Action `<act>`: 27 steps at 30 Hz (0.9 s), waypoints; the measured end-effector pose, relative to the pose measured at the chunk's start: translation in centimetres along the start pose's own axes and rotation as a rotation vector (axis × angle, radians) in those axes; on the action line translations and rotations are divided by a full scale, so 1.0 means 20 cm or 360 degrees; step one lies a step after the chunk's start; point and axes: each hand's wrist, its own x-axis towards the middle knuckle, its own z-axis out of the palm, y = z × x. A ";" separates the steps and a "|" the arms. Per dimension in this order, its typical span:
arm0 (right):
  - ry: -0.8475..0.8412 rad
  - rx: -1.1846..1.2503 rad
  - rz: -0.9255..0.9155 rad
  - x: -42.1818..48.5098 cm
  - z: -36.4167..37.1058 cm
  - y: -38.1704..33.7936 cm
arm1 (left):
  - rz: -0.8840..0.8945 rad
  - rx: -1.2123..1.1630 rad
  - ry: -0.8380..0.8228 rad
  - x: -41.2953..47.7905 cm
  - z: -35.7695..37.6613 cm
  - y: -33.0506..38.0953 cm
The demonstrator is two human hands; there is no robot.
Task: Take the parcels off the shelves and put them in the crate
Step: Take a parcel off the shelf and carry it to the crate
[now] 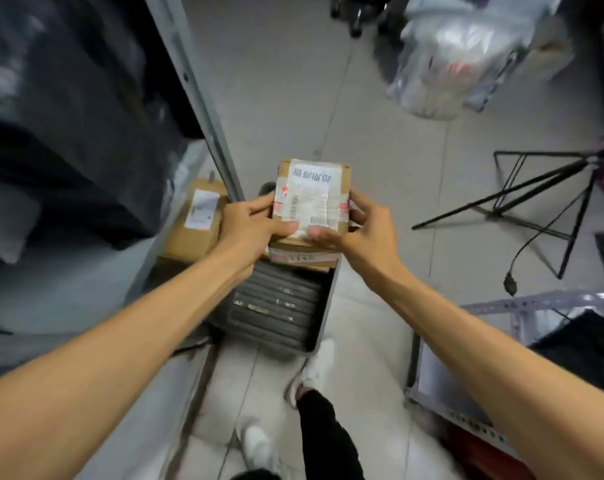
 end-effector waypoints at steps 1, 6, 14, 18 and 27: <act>0.0018 0.0011 0.0030 0.06 0.03 0.11 | -0.0045 0.0002 0.0022 0.09 0.00 -0.08; 0.0006 -0.0094 0.0259 0.30 0.22 0.64 | -0.0210 0.0122 0.0077 0.46 -0.01 -0.50; 0.0006 -0.0216 0.0565 0.37 0.62 1.40 | -0.0567 0.0292 0.0158 0.81 -0.12 -1.17; 0.0021 -0.0182 0.0722 0.41 0.77 1.67 | -0.0640 0.0449 0.0111 0.95 -0.22 -1.41; 0.0046 -0.0219 0.0847 0.58 1.01 2.19 | -0.0729 0.0479 0.0081 1.22 -0.35 -1.89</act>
